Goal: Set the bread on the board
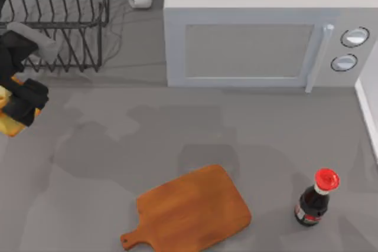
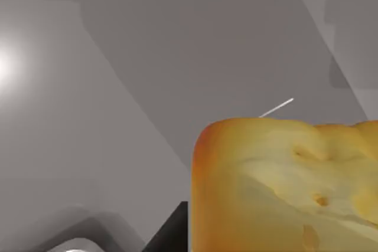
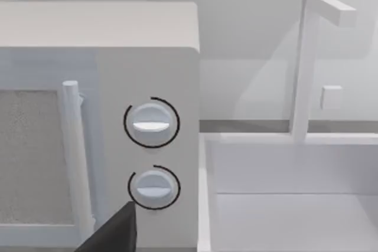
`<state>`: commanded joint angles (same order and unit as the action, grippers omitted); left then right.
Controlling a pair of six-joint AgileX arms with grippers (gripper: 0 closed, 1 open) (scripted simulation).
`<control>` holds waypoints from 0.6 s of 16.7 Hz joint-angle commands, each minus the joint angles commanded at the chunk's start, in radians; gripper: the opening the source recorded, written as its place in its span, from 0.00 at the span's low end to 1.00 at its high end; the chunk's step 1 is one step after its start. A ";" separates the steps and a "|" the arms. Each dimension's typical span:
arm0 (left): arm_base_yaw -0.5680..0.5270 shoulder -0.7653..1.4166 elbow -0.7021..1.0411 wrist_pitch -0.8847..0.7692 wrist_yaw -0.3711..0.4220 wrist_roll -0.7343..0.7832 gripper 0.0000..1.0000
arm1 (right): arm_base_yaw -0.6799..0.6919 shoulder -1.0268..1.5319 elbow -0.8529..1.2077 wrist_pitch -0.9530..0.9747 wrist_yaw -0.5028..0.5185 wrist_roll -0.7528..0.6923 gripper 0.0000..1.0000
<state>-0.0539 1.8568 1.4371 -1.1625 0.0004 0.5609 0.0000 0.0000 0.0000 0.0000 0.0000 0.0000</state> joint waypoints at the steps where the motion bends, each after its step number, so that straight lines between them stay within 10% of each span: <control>1: -0.038 0.006 0.002 0.002 0.000 -0.061 0.00 | 0.000 0.000 0.000 0.000 0.000 0.000 1.00; 10: -0.512 0.037 -0.052 0.036 0.006 -0.906 0.00 | 0.000 0.000 0.000 0.000 0.000 0.000 1.00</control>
<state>-0.5660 1.8941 1.3846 -1.1267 0.0063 -0.3448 0.0000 0.0000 0.0000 0.0000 0.0000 0.0000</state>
